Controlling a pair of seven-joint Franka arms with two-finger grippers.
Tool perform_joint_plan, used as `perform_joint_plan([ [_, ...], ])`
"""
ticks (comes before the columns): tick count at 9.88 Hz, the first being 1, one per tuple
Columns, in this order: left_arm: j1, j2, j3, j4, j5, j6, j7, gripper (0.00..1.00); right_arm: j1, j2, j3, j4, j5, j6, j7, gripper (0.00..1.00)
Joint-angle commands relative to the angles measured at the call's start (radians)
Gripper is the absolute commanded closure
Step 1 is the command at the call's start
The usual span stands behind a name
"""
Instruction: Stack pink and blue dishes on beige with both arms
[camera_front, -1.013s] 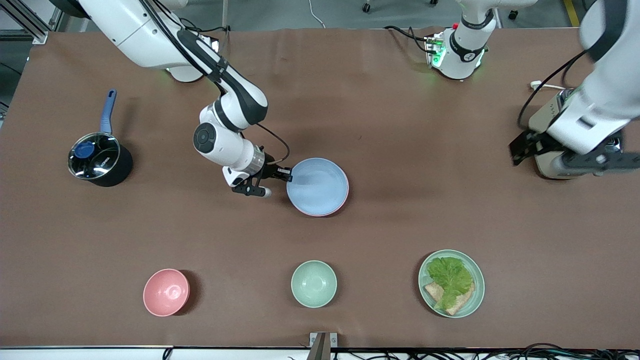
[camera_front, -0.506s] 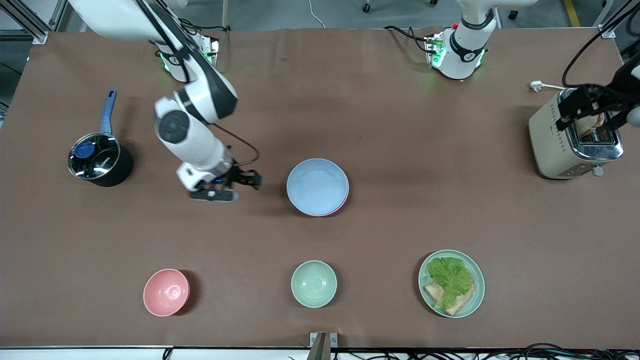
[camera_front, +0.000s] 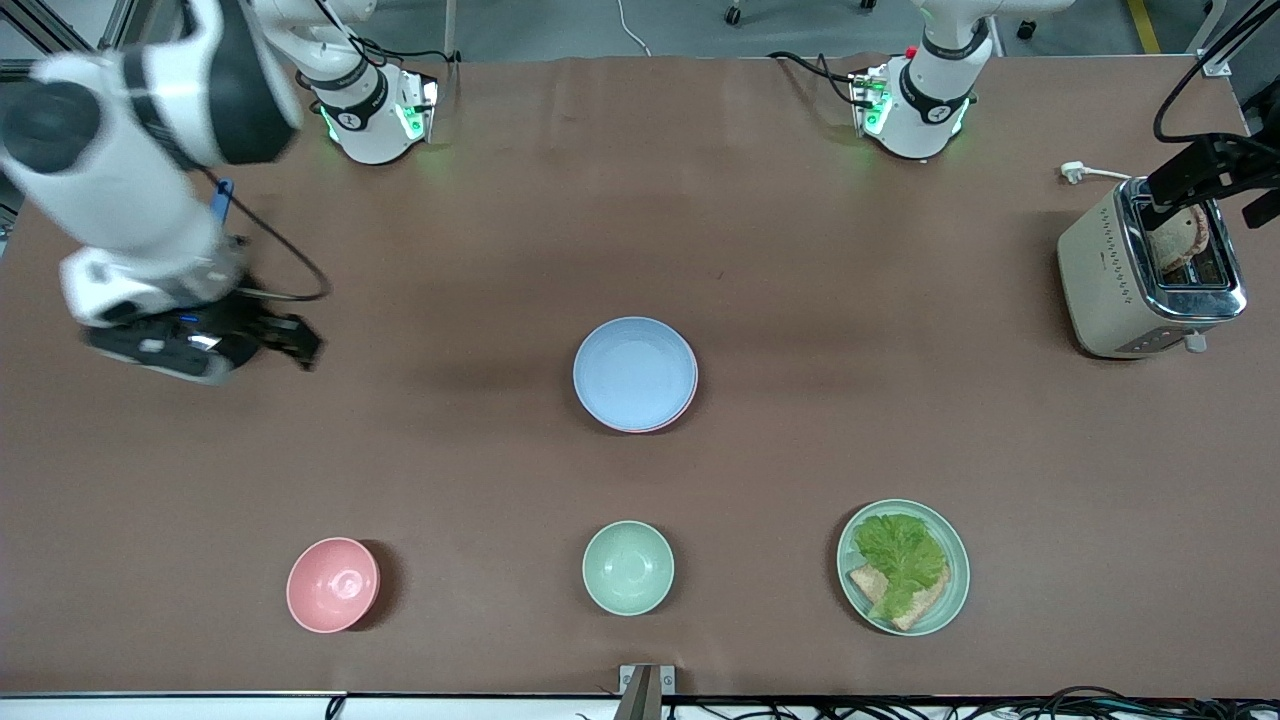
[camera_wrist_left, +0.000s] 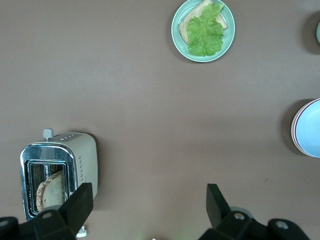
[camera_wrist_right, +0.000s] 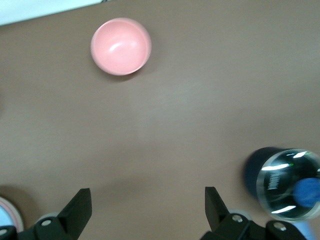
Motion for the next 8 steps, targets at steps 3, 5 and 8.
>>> perform_joint_plan([
  [3, 0.017, -0.021, -0.028, -0.060, -0.006, 0.004, 0.009, 0.00, 0.003, -0.045, -0.215, 0.222, 0.119, -0.316, -0.236, 0.00],
  [5, 0.015, -0.023, -0.026, -0.067, -0.009, 0.004, 0.003, 0.00, -0.003, -0.039, -0.229, 0.314, 0.142, -0.434, -0.326, 0.00],
  [8, 0.017, -0.023, -0.021, -0.068, -0.022, 0.000, 0.007, 0.00, -0.003, -0.036, -0.225, 0.290, 0.142, -0.400, -0.375, 0.00],
])
